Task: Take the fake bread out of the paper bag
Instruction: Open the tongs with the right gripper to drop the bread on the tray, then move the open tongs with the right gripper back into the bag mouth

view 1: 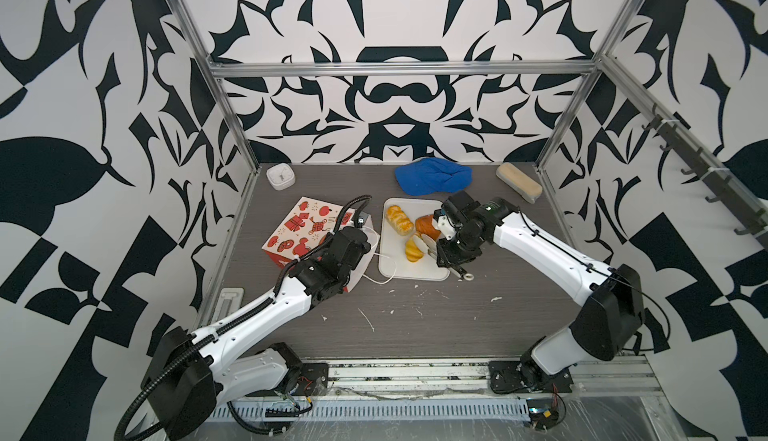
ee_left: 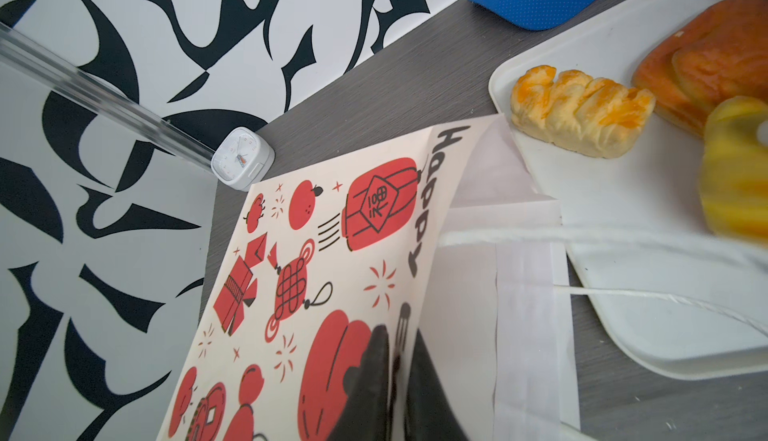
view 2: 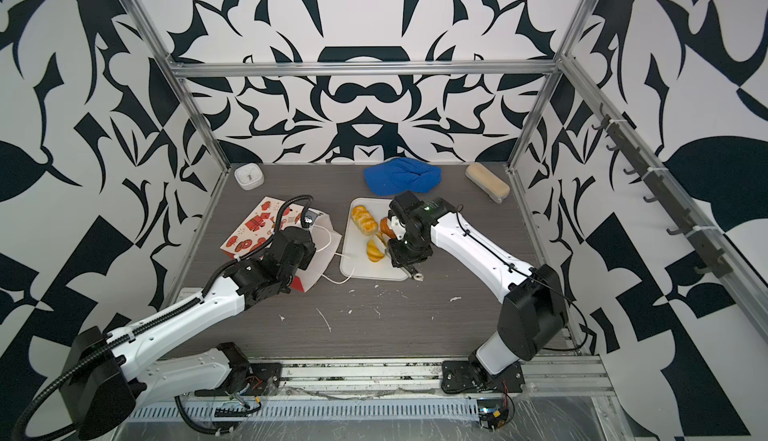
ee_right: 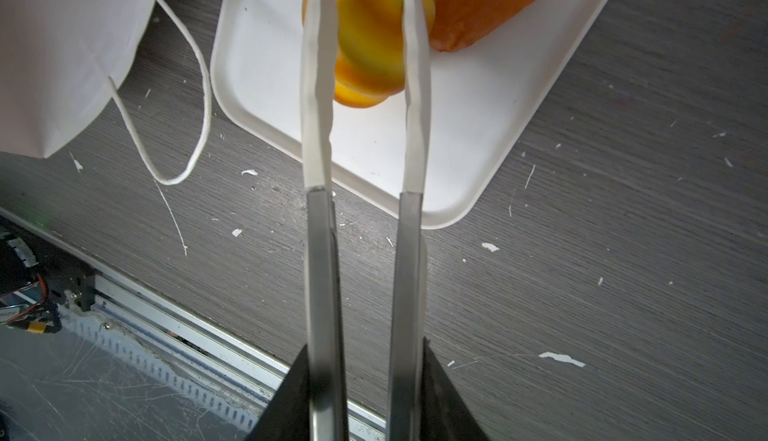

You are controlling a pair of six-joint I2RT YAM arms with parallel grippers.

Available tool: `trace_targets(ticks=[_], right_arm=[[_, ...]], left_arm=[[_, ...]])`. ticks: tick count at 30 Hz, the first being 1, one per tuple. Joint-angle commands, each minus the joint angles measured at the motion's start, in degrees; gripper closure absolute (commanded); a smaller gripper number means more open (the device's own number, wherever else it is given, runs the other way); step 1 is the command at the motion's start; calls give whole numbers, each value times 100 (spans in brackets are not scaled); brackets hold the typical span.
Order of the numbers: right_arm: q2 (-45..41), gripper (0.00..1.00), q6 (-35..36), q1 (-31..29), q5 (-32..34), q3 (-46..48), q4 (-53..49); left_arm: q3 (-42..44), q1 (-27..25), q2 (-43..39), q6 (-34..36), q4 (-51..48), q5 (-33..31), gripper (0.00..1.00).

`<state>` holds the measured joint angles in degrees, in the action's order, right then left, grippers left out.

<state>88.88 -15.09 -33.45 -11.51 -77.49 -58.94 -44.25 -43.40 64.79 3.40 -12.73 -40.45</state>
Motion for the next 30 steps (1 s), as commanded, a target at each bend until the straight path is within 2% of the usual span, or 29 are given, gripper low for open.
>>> trace_targets(ticks=[1,8,16,21,30], right_arm=[[-166,60,-9,42,43,-197,262],[-457,59,-62,74,-71,50,1043],[-661,60,-63,73,81,197,1271],[-796,62,31,63,-284,325,1438],[-1174,63,325,-575,-813,817,1988]], left_arm=[[32,24,-38,-103,192,63,88],[-12,29,103,-111,254,107,88],[-145,25,151,-76,183,107,88],[-197,25,117,1,157,125,88],[-515,51,381,187,61,47,88]])
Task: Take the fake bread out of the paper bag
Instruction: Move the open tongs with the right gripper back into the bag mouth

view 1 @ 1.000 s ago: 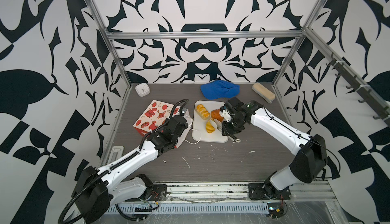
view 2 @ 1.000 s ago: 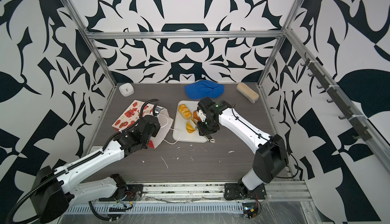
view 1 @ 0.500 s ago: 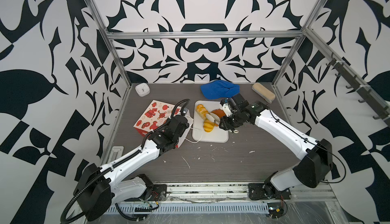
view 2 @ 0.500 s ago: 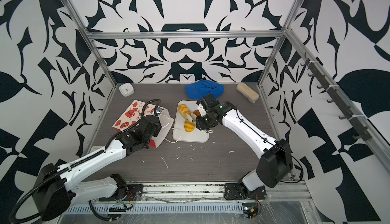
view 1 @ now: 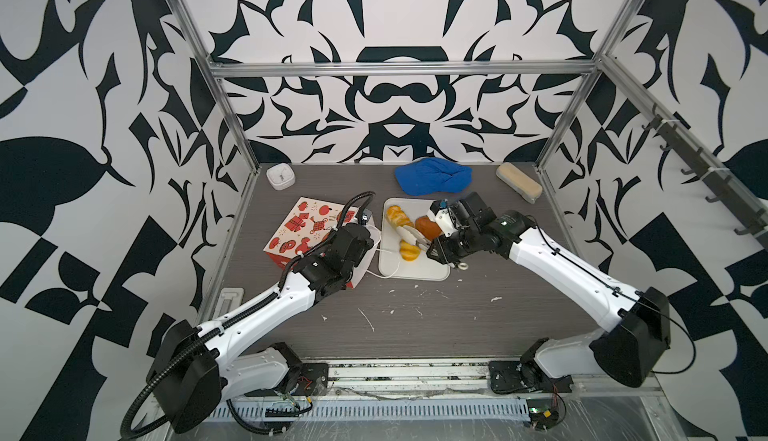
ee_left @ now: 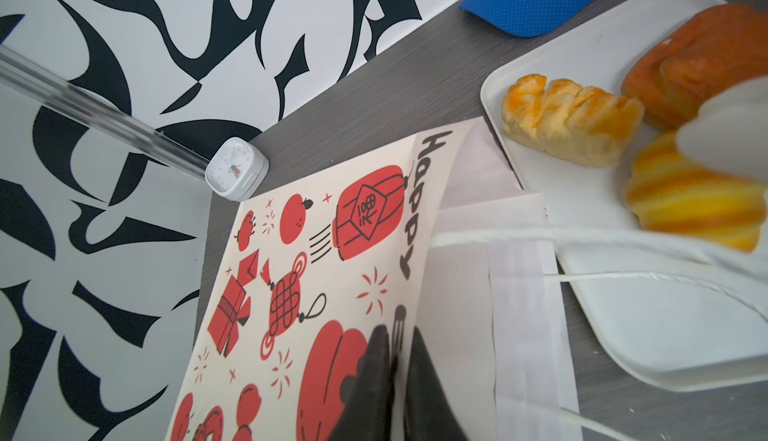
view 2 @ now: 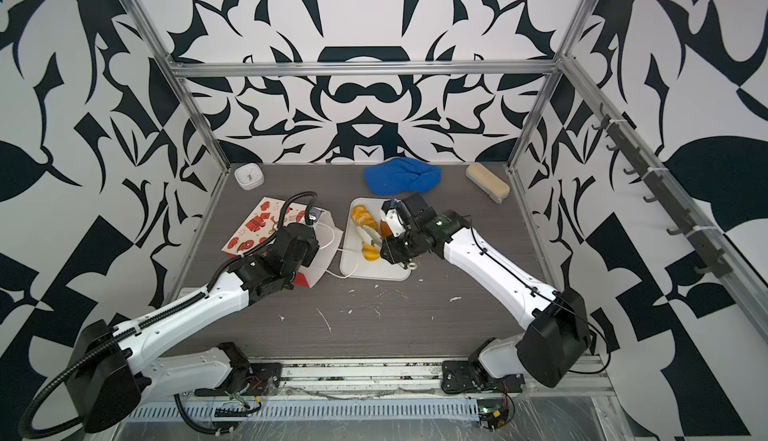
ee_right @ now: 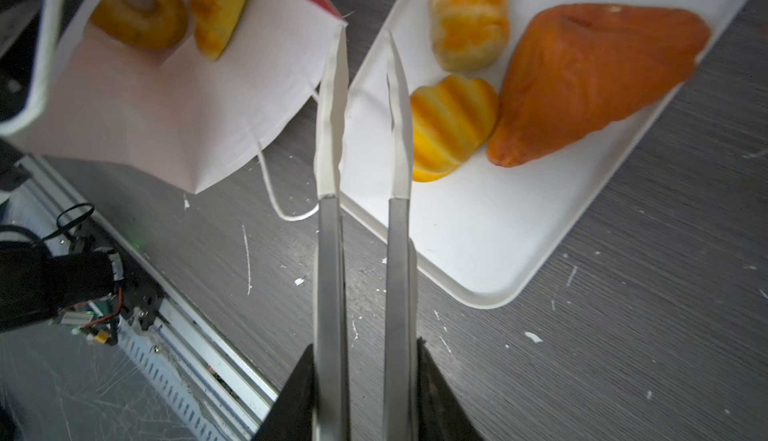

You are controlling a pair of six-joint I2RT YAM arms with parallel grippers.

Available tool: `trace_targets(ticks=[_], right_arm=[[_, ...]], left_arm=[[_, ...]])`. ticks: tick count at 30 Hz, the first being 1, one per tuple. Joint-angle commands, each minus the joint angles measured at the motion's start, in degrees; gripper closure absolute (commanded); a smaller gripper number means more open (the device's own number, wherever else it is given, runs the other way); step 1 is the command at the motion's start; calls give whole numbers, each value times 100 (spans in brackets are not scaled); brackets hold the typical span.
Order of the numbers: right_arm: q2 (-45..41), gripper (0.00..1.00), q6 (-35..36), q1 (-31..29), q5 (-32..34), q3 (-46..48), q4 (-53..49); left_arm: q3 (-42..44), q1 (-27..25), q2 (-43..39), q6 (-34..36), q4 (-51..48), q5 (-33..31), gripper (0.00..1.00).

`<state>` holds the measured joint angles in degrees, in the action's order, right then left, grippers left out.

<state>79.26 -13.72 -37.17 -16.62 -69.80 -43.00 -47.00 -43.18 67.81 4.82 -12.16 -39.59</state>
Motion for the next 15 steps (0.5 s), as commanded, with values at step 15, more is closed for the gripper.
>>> trace_targets(ticks=[15], right_arm=[[1078,64,209,-1055,-307,-76,2140]], left_arm=[[42,121,-364,-32,232,768,89]])
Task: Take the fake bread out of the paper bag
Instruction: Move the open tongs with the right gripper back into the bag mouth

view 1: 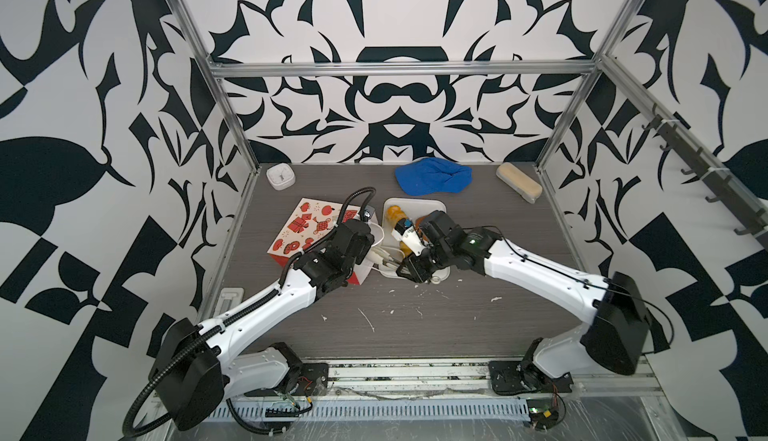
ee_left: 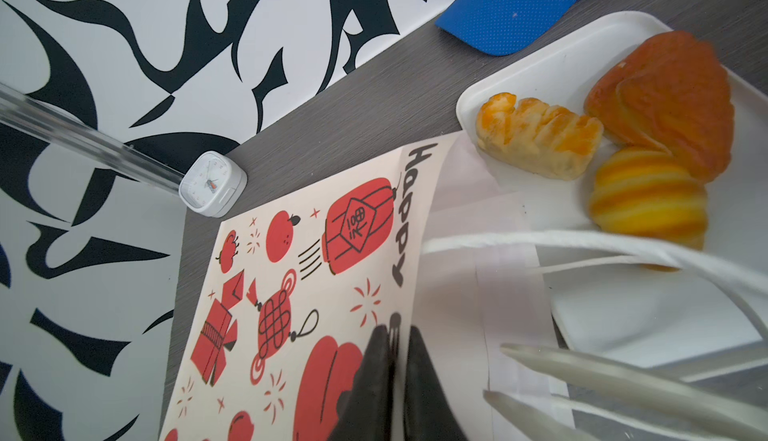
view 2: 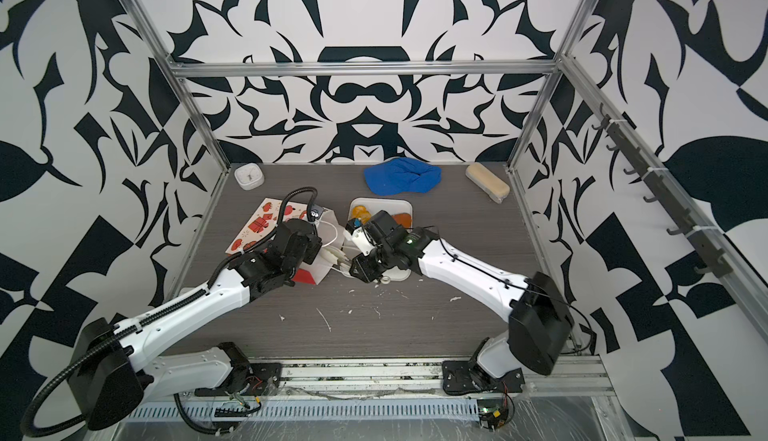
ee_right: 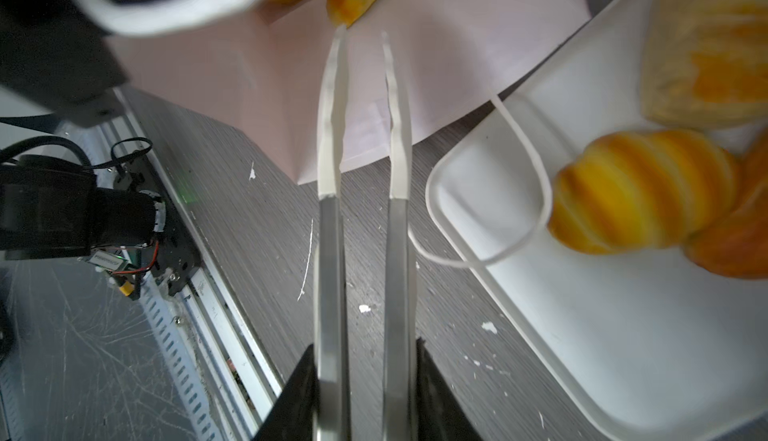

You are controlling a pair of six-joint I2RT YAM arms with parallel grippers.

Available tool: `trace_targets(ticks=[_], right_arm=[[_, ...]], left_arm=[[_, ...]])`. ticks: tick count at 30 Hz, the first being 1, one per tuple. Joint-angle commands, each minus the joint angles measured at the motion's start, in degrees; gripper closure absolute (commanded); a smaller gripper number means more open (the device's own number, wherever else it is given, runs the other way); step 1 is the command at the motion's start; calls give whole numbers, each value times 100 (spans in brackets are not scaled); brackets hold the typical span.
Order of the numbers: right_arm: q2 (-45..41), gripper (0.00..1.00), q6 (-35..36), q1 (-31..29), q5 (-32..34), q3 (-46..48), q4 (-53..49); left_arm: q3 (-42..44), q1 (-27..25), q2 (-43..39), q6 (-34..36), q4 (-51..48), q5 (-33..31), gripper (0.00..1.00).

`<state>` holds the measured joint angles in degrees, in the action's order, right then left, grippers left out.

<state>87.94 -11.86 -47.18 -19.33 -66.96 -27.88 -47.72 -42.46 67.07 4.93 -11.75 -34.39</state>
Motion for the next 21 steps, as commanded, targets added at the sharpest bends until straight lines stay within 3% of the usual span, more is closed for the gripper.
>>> trace_targets(ticks=[1,8,21], right_arm=[[347,64,21,-55,-79,-426,712],[880,65,-124,-122,-76,-714,1312],[1577,61,-7,-294,211,-1284,1410]], left_arm=[[142,61,-371,-52,191,281,89],[163,124,-595,-26,114,635,88],[19,124,-468,-60,58,961,88]])
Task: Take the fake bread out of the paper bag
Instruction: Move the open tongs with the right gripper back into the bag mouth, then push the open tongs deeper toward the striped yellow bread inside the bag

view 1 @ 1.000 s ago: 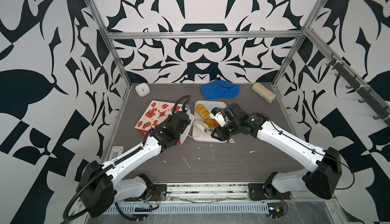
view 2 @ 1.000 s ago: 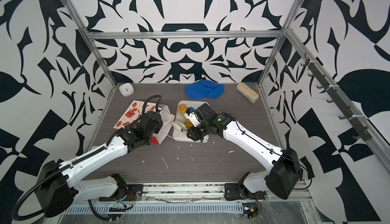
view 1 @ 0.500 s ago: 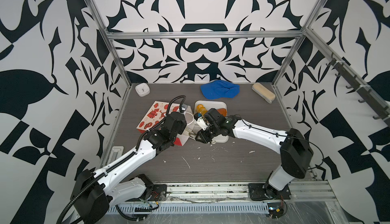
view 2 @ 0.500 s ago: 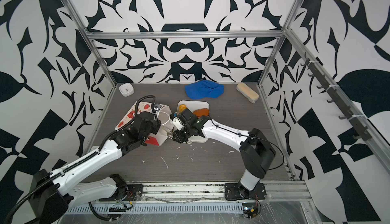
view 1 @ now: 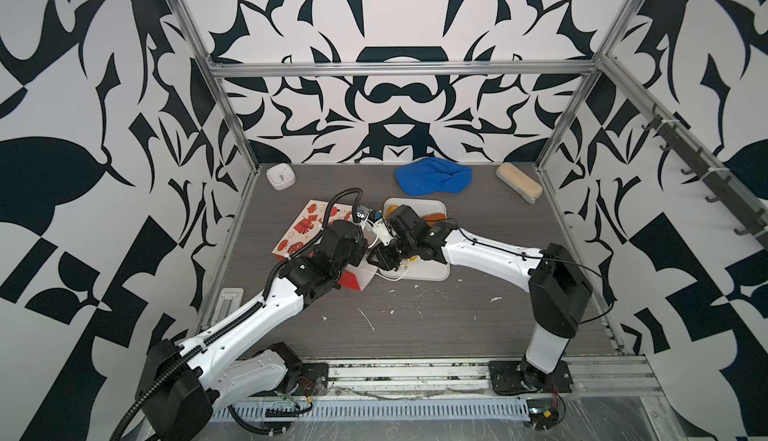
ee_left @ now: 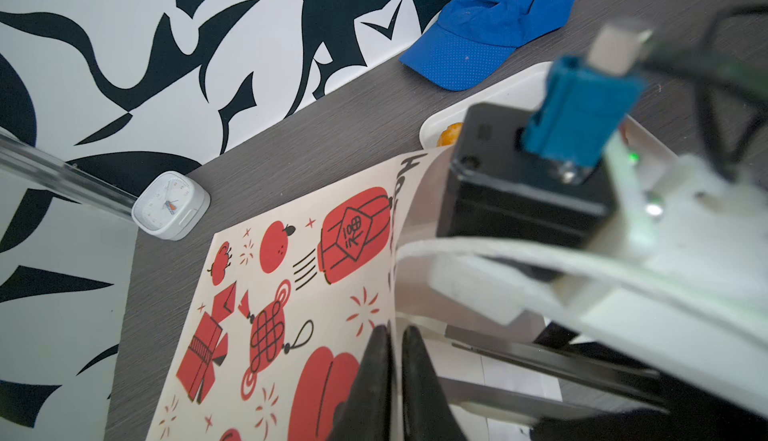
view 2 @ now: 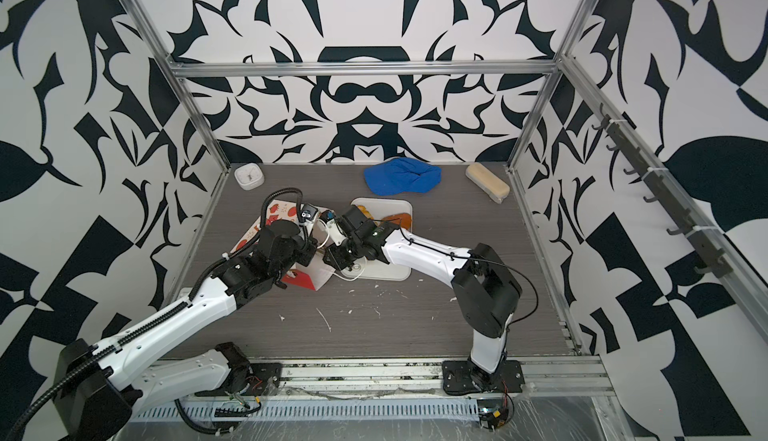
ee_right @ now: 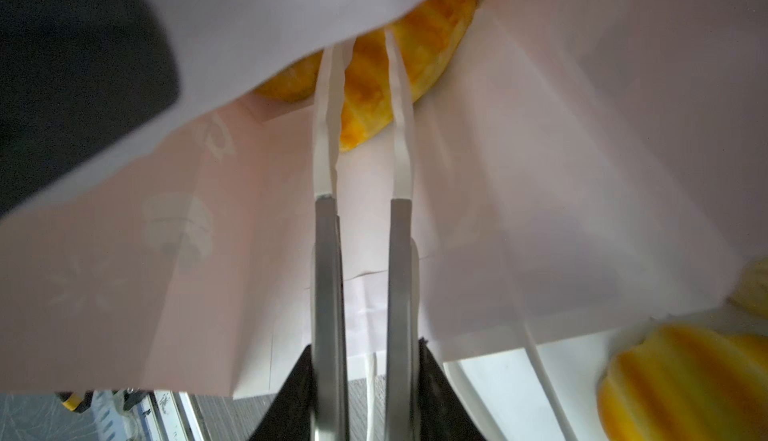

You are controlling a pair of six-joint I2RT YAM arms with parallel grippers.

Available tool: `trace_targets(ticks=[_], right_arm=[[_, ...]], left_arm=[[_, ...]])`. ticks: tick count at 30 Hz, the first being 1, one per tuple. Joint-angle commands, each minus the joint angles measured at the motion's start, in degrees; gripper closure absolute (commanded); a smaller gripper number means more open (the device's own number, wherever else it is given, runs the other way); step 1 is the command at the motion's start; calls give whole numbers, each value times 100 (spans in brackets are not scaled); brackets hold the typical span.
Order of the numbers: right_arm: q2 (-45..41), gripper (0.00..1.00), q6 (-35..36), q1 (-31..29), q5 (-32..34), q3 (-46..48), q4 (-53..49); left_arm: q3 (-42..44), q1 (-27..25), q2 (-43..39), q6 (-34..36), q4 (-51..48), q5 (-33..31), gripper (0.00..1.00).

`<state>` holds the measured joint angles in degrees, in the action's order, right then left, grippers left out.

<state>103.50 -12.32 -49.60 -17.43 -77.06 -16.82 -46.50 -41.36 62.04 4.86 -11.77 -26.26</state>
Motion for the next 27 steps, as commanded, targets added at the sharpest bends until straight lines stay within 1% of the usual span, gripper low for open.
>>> trace_targets(ticks=[1,9,14,17,23,27], right_arm=[[58,61,4,-61,4,-270,370],[84,61,-388,-66,161,50,1107],[-94,61,-656,-124,650,486,1561],[-207,62,-573,-287,990,686,1632],[-278,63,-712,-499,1158,952,1856],[-222,64,-772,-531,1059,974,1910]], left_arm=[[-122,14,39,-64,70,150,88],[-165,31,47,-135,140,104,88],[-198,58,-20,-169,175,119,88],[-214,91,-82,-205,200,137,88],[-238,128,-162,-240,227,113,88],[-229,137,-216,-258,228,124,88]])
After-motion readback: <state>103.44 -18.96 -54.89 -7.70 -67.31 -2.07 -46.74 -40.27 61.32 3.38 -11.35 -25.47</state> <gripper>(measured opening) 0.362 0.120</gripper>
